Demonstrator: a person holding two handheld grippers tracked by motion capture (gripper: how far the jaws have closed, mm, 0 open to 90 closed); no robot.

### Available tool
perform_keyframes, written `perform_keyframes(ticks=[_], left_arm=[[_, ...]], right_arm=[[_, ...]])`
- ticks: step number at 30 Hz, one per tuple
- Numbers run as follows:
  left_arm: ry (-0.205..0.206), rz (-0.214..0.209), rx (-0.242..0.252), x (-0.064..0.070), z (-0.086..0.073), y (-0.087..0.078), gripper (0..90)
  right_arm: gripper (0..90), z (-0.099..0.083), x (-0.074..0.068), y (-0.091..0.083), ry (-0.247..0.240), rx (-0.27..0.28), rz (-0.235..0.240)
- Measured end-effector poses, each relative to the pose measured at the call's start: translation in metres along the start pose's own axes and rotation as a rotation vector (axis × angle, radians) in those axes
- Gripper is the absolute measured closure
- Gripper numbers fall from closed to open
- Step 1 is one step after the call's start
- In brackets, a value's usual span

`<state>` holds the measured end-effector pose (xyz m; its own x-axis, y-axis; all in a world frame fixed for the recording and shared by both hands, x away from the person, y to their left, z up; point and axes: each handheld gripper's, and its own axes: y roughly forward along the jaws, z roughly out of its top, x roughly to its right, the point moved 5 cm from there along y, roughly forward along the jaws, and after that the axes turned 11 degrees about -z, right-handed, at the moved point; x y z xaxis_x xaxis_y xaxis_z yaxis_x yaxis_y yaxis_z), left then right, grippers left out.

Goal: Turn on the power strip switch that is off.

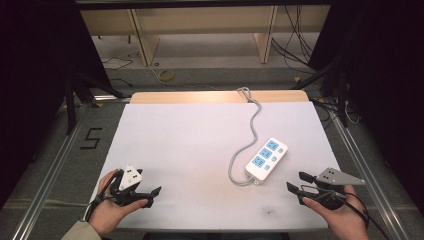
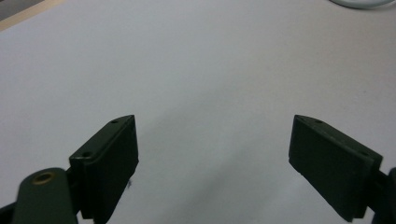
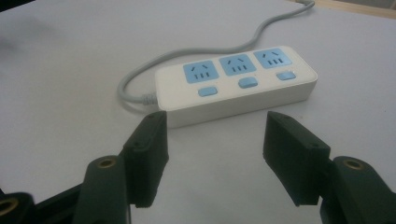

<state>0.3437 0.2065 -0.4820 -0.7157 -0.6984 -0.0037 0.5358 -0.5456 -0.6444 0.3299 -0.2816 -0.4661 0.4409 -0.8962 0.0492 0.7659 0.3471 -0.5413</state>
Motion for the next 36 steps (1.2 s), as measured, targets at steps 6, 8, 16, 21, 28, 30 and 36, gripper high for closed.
perform_keyframes(ticks=[6, 8, 16, 21, 28, 30, 36], left_arm=[[-0.003, 0.018, 0.005, -0.002, 0.0, -0.002, 15.5], [-0.008, 0.02, 0.009, -0.003, 0.0, -0.002, 15.6], [-0.006, 0.019, 0.003, -0.002, 0.001, 0.0, 15.9], [-0.01, 0.019, 0.003, -0.002, 0.001, 0.001, 15.9], [-0.018, 0.019, -0.004, -0.002, 0.0, 0.002, 16.7], [-0.031, 0.012, -0.004, -0.002, 0.001, 0.004, 16.7], [-0.028, 0.014, -0.006, -0.002, 0.002, 0.006, 16.7]], right_arm=[[46.4, 0.001, -0.001, -0.003, -0.005, 0.006, 0.007], [51.3, 0.002, 0.0, -0.003, -0.01, 0.003, 0.007], [77.4, 0.006, 0.004, -0.003, -0.011, -0.029, -0.003], [90.0, 0.012, 0.006, 0.0, -0.032, -0.041, -0.029], [90.0, 0.02, 0.009, 0.008, -0.048, -0.053, -0.041], [90.0, 0.021, 0.009, 0.01, -0.06, -0.056, -0.035], [90.0, 0.023, 0.009, 0.016, -0.071, -0.072, -0.038]])
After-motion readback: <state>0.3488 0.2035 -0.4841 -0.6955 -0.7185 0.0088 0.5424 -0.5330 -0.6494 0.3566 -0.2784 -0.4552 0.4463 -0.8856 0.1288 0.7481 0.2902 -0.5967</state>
